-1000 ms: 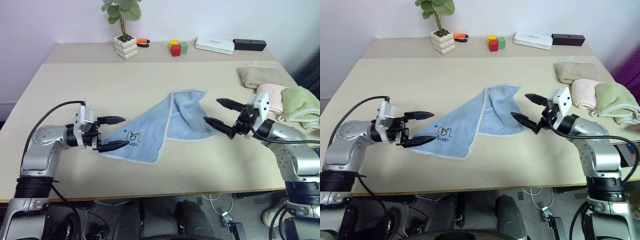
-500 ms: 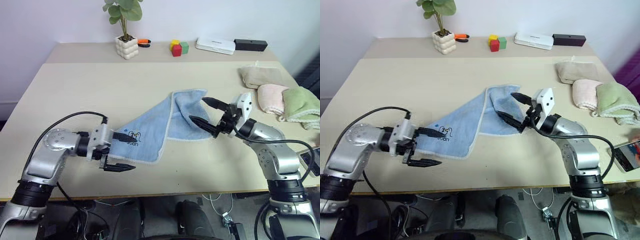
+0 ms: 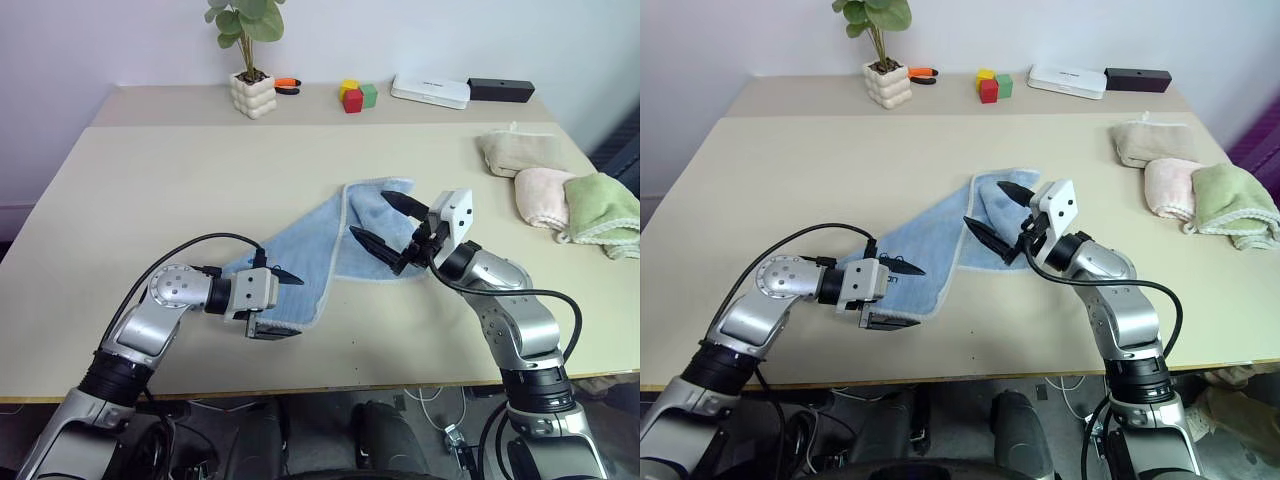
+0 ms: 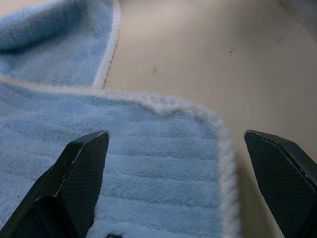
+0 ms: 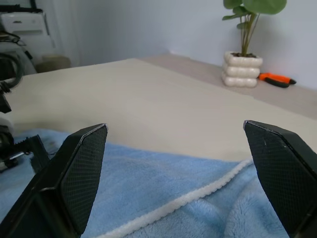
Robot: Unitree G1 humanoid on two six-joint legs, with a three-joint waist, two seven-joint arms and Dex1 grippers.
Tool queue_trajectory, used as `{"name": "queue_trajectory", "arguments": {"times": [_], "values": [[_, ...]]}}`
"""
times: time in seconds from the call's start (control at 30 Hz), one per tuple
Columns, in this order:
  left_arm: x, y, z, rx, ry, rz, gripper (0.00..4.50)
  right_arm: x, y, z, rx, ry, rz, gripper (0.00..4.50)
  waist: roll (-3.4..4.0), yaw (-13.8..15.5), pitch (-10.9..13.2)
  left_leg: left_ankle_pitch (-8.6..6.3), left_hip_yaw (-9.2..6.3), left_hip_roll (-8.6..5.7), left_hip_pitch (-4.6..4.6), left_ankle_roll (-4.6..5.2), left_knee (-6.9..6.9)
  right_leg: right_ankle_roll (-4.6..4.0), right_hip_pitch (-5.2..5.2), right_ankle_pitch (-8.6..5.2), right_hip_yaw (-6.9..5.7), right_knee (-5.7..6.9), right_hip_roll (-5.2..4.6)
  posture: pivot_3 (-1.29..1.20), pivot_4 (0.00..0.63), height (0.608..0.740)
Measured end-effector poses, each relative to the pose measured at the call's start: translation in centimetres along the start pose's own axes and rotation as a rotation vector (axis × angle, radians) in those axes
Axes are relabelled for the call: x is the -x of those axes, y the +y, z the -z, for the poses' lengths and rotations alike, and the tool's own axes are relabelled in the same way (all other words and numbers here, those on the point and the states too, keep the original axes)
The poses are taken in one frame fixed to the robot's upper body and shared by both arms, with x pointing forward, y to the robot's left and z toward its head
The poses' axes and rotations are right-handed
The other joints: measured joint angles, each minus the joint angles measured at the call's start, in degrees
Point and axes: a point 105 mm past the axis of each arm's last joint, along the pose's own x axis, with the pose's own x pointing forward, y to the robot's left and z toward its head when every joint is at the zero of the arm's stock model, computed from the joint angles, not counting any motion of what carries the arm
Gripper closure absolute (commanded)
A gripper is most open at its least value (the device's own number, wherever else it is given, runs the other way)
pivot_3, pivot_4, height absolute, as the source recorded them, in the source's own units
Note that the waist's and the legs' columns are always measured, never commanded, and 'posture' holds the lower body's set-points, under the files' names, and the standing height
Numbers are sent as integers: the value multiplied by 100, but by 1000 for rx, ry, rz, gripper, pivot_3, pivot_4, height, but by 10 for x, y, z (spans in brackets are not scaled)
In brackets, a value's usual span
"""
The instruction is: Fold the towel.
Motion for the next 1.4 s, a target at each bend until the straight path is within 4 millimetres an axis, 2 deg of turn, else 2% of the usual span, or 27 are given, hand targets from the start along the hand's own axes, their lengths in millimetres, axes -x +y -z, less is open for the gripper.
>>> {"name": "queue_trajectory", "arguments": {"times": [0.13,0.2,0.3,0.47,0.77,0.83,0.93,1.03,1.1,1.17,1.27,1.4], "values": [[0,-2,3,15,3,8,44,2,-1,2,0,0,21,0,1,-9,0,0,0,1,0,0,-5,1,-2,-1,0,0,0,0,150,735],[0,-4,4,21,0,14,542,2,-1,3,4,2,28,0,1,-9,0,0,0,1,1,0,-4,2,-1,-1,0,0,0,0,150,735],[-2,-8,5,13,-5,42,1825,3,-2,3,6,1,34,0,0,-4,-1,0,0,1,2,0,-2,2,0,-1,0,1,0,0,150,735],[-4,-11,7,0,-9,64,4441,3,-2,2,10,-4,35,0,2,0,-2,0,-2,1,4,0,1,1,4,-1,0,4,-1,0,150,735],[-4,-8,6,24,-18,50,4441,0,-5,-3,28,-13,34,0,2,-4,-3,0,-2,1,4,0,1,1,3,-1,0,6,0,0,150,735],[2,-3,5,73,-49,20,4441,0,-7,-2,39,-4,40,0,1,-6,-2,0,-3,1,1,0,2,1,0,-1,0,7,0,0,150,735],[30,8,-7,130,-128,-8,4441,0,-22,2,49,28,101,0,1,-21,-1,0,-2,1,1,0,0,2,-2,-1,0,8,0,0,150,735],[65,19,-20,152,-177,-64,4441,2,-57,0,93,70,238,0,3,-35,0,1,-1,2,2,0,-2,2,-4,-1,0,8,0,0,150,735],[80,23,-24,170,-206,-92,4441,3,-75,-3,101,82,300,0,3,-31,0,1,-1,2,2,-1,-6,3,-4,-2,0,6,0,0,150,735],[90,26,-23,199,-217,-121,4441,1,-88,0,117,113,341,0,3,-33,0,1,0,1,2,-1,-4,4,-4,-3,0,7,0,0,150,735],[112,35,-15,212,-195,-216,4441,5,-110,12,232,228,385,0,4,-25,2,1,2,1,1,-1,-6,4,-7,-3,0,5,0,0,150,735],[130,41,-11,219,-163,-272,4441,3,-114,29,251,298,361,0,4,-48,3,1,5,1,0,-2,-11,5,-9,-4,1,4,0,0,150,735]]}}
